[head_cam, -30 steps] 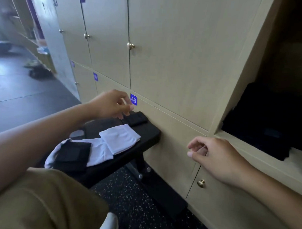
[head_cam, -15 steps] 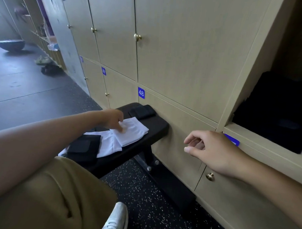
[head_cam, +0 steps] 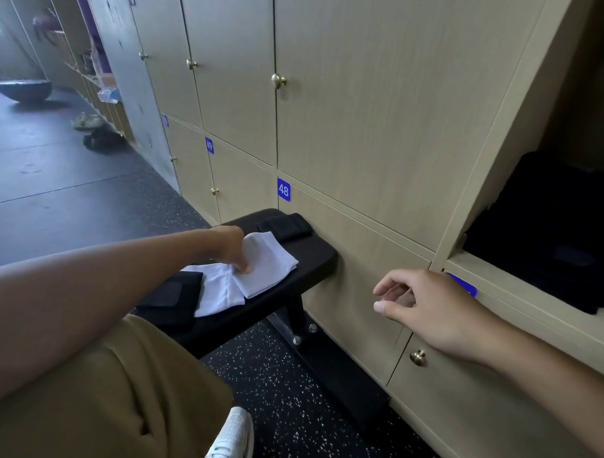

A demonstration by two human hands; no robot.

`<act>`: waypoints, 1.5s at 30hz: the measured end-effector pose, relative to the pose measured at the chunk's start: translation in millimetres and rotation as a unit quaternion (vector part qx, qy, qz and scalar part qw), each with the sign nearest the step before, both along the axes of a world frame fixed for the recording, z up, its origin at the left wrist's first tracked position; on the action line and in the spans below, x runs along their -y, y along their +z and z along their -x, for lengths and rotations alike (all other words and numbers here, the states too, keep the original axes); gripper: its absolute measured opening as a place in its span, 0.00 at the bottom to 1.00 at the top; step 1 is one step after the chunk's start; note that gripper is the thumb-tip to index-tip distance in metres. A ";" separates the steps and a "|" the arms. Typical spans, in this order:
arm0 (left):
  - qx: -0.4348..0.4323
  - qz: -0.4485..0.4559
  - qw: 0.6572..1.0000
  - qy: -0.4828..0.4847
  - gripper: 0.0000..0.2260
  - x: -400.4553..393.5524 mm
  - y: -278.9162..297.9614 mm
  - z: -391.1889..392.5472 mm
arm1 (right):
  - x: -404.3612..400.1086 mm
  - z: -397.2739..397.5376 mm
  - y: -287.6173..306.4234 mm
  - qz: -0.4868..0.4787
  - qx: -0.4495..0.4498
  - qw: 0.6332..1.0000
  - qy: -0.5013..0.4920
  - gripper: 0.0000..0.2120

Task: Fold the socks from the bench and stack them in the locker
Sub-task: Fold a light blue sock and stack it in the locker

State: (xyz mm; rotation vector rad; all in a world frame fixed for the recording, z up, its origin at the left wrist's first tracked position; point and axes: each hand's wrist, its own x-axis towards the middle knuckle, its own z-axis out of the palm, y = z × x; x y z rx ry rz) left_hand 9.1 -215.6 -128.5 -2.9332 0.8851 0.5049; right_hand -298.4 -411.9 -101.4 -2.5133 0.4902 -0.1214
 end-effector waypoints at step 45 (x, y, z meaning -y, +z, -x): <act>-0.242 0.427 0.831 -0.262 0.15 70.9 72.1 152.3 | 31.8 45.7 42.0 -0.261 0.222 0.935 -0.088 0.03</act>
